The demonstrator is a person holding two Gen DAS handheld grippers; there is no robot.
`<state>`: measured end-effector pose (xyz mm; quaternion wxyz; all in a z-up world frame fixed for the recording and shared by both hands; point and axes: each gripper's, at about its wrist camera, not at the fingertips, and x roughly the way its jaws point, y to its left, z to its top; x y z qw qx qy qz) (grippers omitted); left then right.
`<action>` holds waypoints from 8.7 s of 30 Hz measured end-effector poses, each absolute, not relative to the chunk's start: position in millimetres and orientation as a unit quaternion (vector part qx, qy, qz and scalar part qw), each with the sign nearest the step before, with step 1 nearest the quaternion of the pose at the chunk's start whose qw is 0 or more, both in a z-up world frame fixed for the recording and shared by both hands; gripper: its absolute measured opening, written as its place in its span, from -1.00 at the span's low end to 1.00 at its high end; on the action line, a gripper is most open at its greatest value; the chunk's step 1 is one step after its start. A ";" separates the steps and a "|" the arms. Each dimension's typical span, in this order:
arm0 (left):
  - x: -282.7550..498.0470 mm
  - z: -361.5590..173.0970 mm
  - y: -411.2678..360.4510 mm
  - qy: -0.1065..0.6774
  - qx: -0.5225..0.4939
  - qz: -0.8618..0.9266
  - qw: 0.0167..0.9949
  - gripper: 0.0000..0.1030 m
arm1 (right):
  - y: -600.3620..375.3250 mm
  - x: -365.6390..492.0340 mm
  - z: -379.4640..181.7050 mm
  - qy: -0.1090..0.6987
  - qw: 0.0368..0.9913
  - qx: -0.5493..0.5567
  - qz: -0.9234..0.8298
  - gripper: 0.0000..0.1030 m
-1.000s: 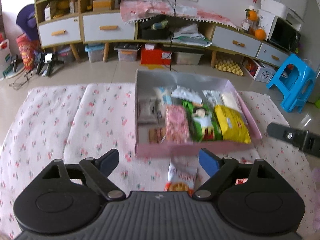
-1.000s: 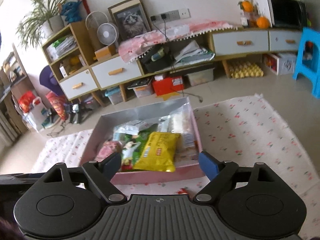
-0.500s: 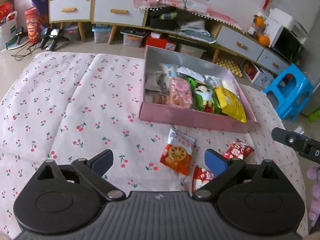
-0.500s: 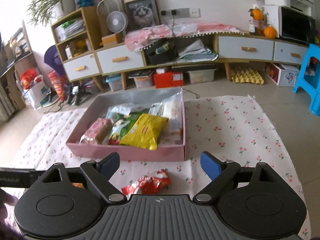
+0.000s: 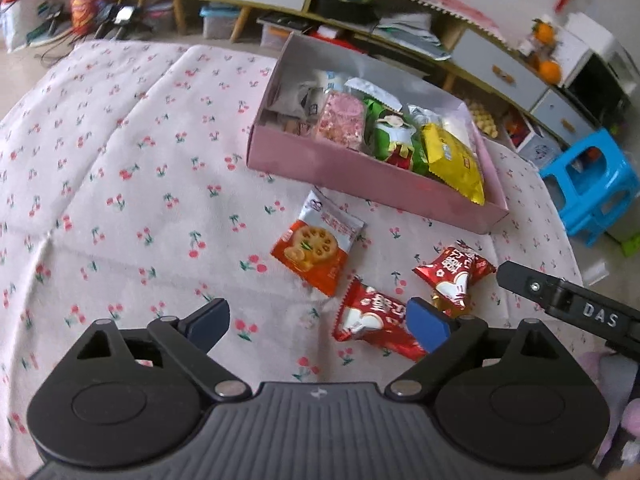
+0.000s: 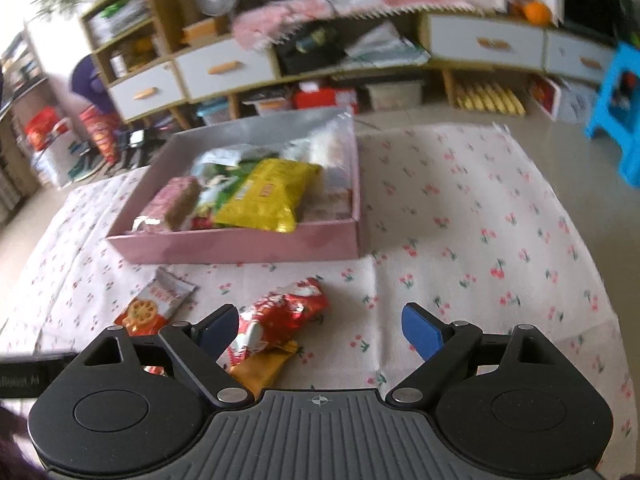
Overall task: Organize snacks
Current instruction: 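Withdraw both tools from the box toward the red candy wrappers, then grasp the red candy wrapper with the left tool while the right tool grasps another, then lift both red candy wrappers and carry them over the pink box, then open both tools to drop the red candies into the box, then withdraw both tools toward the gold bar and orange biscuit pack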
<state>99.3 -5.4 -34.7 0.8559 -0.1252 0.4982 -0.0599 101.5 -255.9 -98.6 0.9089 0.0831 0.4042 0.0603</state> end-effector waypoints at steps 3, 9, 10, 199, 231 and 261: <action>100.3 -35.5 -13.2 0.505 -0.139 -0.046 0.851 0.74 | -261.6 106.6 -101.2 0.413 0.904 0.102 0.046 0.76; 100.5 -34.5 -28.7 0.507 -0.178 -0.018 0.843 0.53 | -266.4 112.9 -104.7 0.423 0.898 0.114 0.029 0.76; 100.8 -35.0 -31.4 0.508 -0.184 -0.016 0.841 0.49 | -267.8 114.8 -105.3 0.425 0.897 0.121 0.026 0.76; 242.7 -2.0 13.5 0.408 -0.057 -0.084 0.907 -0.24 | -262.7 235.2 -72.5 0.360 0.863 0.344 0.083 -0.27; 245.5 2.5 -7.4 0.401 0.020 -0.052 0.915 0.28 | -273.5 240.1 -89.0 0.352 0.853 0.378 0.071 0.29; 147.9 1.0 25.9 0.437 -0.015 -0.081 0.896 0.82 | -233.9 138.3 -41.7 0.405 0.891 0.201 0.036 0.70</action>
